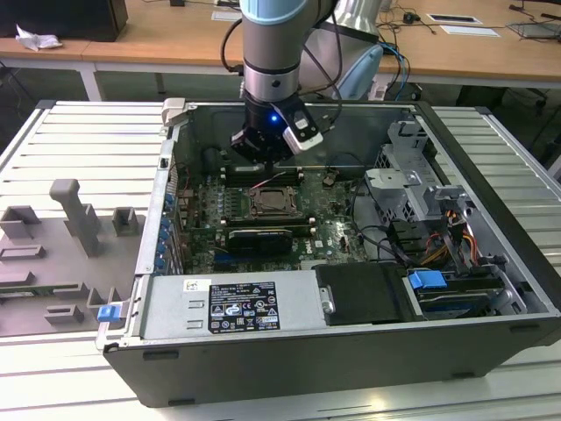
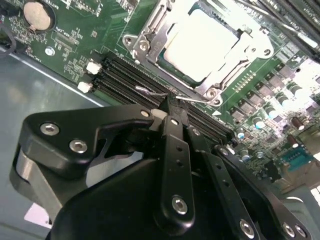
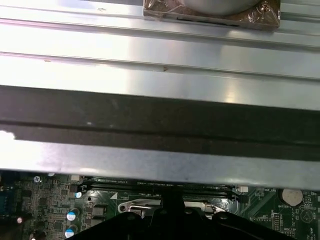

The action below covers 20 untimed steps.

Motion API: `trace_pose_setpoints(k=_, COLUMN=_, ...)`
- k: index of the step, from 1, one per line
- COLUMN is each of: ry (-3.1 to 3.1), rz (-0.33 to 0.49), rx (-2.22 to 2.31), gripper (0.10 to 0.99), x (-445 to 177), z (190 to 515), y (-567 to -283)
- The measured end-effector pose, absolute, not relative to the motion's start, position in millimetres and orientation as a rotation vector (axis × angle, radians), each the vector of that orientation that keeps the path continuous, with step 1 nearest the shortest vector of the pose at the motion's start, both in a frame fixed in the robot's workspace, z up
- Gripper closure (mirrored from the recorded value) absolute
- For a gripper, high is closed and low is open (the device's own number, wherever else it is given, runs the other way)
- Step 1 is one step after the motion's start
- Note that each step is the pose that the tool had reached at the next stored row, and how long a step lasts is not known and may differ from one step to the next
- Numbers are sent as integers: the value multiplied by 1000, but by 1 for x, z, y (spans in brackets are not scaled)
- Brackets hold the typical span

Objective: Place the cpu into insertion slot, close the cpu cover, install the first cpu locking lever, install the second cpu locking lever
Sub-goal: 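Install the first cpu locking lever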

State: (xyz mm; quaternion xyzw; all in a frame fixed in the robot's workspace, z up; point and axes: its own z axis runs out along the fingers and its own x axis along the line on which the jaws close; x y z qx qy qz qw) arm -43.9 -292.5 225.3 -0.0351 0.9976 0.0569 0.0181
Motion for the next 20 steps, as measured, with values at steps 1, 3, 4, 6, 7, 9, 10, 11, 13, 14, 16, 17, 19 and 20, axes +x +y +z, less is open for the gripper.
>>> trace_pose_setpoints(k=1, ry=3098, rz=177, rx=-108, gripper=980, x=-42, z=225, y=-292)
trace_pose_setpoints(k=3, ry=3099, rz=177, rx=-108, gripper=980, x=-40, z=223, y=-292)
trace_pose_setpoints(k=4, ry=3098, rz=177, rx=-108, gripper=980, x=-40, z=223, y=-292)
trace_pose_setpoints(k=6, ry=3099, rz=177, rx=-108, gripper=980, x=-37, z=222, y=-292)
trace_pose_setpoints(k=7, ry=3099, rz=177, rx=-108, gripper=980, x=-36, z=221, y=-292)
trace_pose_setpoints(k=9, ry=3099, rz=177, rx=-107, gripper=980, x=-35, z=219, y=-292)
trace_pose_setpoints(k=10, ry=3099, rz=177, rx=-108, gripper=980, x=-34, z=219, y=-291)
trace_pose_setpoints(k=11, ry=3099, rz=177, rx=-108, gripper=980, x=-34, z=218, y=-291)
trace_pose_setpoints(k=13, ry=3099, rz=177, rx=-108, gripper=980, x=-33, z=217, y=-291)
trace_pose_setpoints(k=14, ry=3099, rz=177, rx=-108, gripper=980, x=-32, z=217, y=-291)
trace_pose_setpoints(k=16, ry=3099, rz=177, rx=-107, gripper=980, x=-31, z=216, y=-291)
trace_pose_setpoints(k=17, ry=3098, rz=177, rx=-108, gripper=980, x=-31, z=216, y=-291)
trace_pose_setpoints(k=19, ry=3099, rz=177, rx=-107, gripper=980, x=-31, z=215, y=-291)
trace_pose_setpoints(k=20, ry=3099, rz=177, rx=-108, gripper=980, x=-31, z=214, y=-291)
